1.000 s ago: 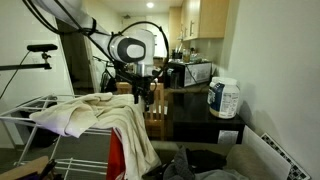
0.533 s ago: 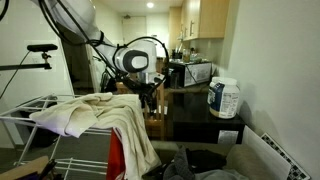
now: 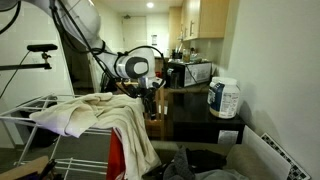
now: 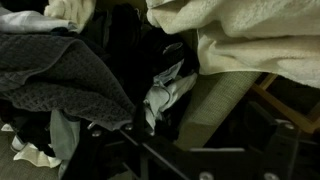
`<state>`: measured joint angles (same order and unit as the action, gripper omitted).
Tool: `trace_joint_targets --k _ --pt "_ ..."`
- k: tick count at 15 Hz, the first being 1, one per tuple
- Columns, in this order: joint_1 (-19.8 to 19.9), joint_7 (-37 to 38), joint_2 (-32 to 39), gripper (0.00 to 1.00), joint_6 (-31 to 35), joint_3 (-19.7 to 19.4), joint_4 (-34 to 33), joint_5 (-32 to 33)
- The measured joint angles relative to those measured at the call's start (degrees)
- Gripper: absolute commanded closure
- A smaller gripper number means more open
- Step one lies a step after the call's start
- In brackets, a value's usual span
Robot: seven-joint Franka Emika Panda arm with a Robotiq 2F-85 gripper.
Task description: Cover the Ironing board stand with a towel
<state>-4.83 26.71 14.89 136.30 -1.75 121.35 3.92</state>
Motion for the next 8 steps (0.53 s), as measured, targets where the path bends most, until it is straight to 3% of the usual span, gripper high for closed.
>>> trace_joint_targets --k 4,8 --pt "-0.1 0.0 0.3 0.00 -2.8 0.3 -0.2 -0.5" --pt "-0.1 -2.2 -1.0 0.00 -12.5 1.4 -1.6 -4.1"
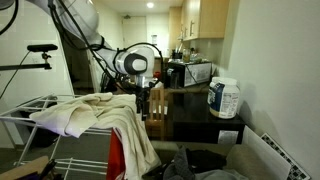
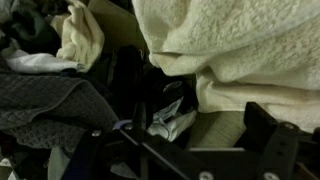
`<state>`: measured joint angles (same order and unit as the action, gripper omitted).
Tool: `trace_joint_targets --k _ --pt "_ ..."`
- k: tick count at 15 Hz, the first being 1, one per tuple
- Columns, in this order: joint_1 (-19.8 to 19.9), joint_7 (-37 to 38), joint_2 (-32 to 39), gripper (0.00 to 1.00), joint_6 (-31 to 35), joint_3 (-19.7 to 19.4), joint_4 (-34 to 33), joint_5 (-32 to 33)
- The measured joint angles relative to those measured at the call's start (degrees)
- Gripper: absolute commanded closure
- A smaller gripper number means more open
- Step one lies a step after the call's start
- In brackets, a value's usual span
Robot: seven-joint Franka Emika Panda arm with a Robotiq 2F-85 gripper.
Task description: Cover the Ironing board stand with a towel
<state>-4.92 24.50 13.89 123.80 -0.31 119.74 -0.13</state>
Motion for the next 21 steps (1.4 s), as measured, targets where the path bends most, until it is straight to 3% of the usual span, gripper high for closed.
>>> trace_joint_targets --k 3,11,21 --pt "0.1 -0.3 -1.4 0.00 -6.8 0.2 -1.3 -1.6" --pt "0.6 -0.3 -2.4 0.00 -13.6 0.0 -1.5 -5.2" --pt "1.2 -3.0 -2.4 0.00 -14.0 0.0 1.7 -11.1"
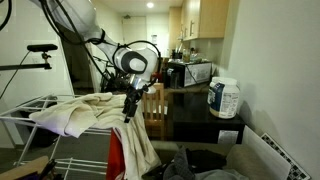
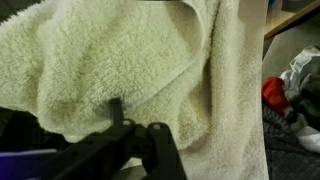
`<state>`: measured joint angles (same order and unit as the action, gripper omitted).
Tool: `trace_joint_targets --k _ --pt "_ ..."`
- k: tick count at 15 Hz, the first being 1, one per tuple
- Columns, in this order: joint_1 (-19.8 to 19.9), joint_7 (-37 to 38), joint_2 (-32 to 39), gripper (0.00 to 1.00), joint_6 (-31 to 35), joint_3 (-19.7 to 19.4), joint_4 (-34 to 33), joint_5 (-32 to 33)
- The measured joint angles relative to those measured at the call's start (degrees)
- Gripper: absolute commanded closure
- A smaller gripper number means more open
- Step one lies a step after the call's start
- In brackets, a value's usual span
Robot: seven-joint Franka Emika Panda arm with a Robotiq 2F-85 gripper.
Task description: Cover the Ironing board stand with a towel
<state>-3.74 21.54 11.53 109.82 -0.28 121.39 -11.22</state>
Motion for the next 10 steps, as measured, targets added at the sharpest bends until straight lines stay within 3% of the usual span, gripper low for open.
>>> trace_joint_targets --k 4,5,8,10 --pt "0.5 0.0 0.0 0.00 0.5 0.0 0.9 -1.0" --pt "0.6 0.0 0.0 0.25 0.8 0.0 1.1 -1.1" --pt "0.8 -0.1 -0.1 0.37 2.2 -0.1 1.6 -1.8" --pt "0.8 -0.1 -0.2 0.55 3.7 -0.1 2.3 -2.2"
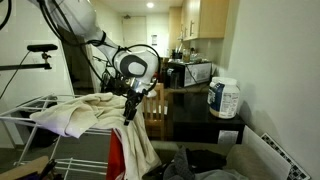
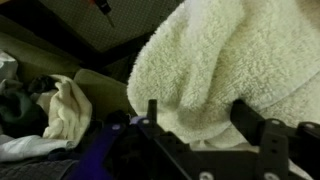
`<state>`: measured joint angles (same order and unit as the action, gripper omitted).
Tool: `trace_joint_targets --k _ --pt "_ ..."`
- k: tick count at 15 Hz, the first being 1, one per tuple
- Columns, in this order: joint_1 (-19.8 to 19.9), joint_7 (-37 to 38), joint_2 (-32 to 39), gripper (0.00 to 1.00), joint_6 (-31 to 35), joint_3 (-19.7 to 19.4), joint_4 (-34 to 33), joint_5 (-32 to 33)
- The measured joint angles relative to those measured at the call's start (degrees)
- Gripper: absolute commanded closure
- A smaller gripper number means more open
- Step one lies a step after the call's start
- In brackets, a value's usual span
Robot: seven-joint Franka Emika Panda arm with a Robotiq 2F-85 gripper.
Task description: Cover the Ironing board stand with a towel
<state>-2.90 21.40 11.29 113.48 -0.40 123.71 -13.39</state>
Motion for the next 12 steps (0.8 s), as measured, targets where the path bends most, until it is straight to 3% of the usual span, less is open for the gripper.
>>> trace_joint_targets --k 7,12 --pt "0.6 -0.8 -0.1 0.98 3.5 -0.1 1.6 -0.6" --pt "0.7 -1.0 -0.1 0.99 4.1 -0.2 2.0 -0.6"
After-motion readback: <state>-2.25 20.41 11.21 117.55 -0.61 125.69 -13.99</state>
